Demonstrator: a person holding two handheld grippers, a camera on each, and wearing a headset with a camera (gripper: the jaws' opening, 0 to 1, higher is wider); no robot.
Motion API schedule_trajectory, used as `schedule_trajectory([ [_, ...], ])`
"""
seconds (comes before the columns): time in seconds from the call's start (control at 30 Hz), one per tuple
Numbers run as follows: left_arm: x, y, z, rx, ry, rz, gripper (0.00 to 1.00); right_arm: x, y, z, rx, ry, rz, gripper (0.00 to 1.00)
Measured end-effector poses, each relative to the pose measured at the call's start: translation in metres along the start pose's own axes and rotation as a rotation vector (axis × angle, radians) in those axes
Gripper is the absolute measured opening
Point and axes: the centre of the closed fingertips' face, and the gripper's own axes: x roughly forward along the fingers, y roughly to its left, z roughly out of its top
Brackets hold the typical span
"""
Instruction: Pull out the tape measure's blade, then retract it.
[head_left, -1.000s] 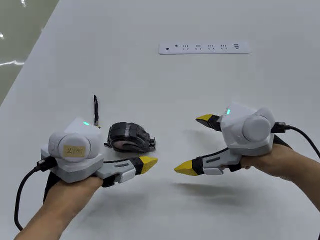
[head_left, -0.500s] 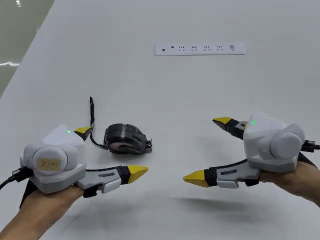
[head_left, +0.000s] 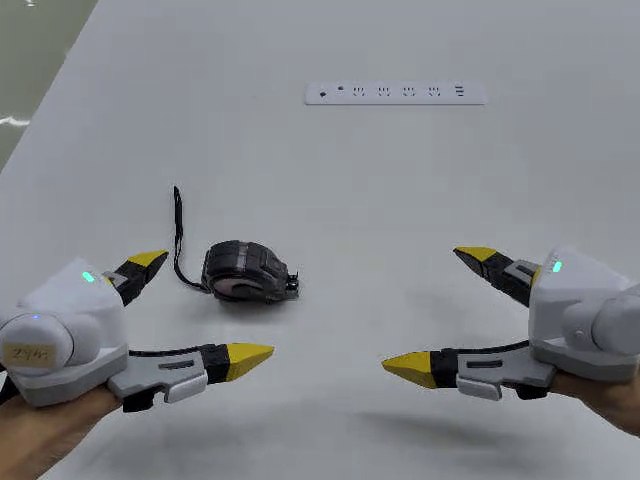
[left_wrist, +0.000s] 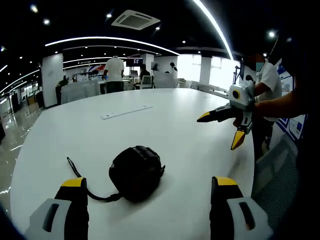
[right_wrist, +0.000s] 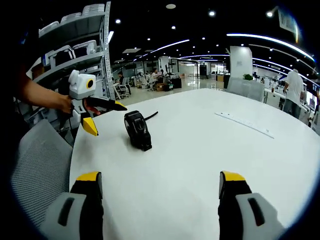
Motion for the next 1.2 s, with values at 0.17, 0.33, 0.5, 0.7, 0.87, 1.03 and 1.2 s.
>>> schedule_trajectory([
  [0.17, -0.009, 0.000, -0.002, 0.006, -0.010, -0.004, 1.00, -0.012, 0.004, -0.002, 0.007, -0.013, -0.019, 0.99],
  [0.33, -0.016, -0.001, -0.003, 0.010, -0.020, -0.004, 1.00, -0.022, 0.006, -0.007, 0.016, -0.012, -0.026, 0.99],
  [0.5, -0.024, -0.003, -0.006, 0.013, -0.024, -0.013, 1.00, -0.032, 0.002, -0.010, 0.032, -0.035, -0.050, 1.00],
  [0.7, -0.032, -0.002, -0.008, 0.023, -0.026, -0.009, 1.00, -0.040, 0.003, -0.012, 0.035, -0.031, -0.061, 1.00],
  [0.87, -0.037, -0.002, -0.010, 0.042, -0.025, -0.012, 1.00, -0.047, 0.005, -0.014, 0.037, -0.031, -0.067, 1.00],
  [1.03, -0.038, -0.002, -0.010, 0.047, -0.019, -0.015, 1.00, -0.047, 0.005, -0.016, 0.036, -0.026, -0.065, 1.00],
  [1.2, -0.036, -0.007, -0.008, 0.079, -0.004, -0.035, 1.00, -0.048, 0.005, -0.016, 0.031, -0.023, -0.060, 1.00],
])
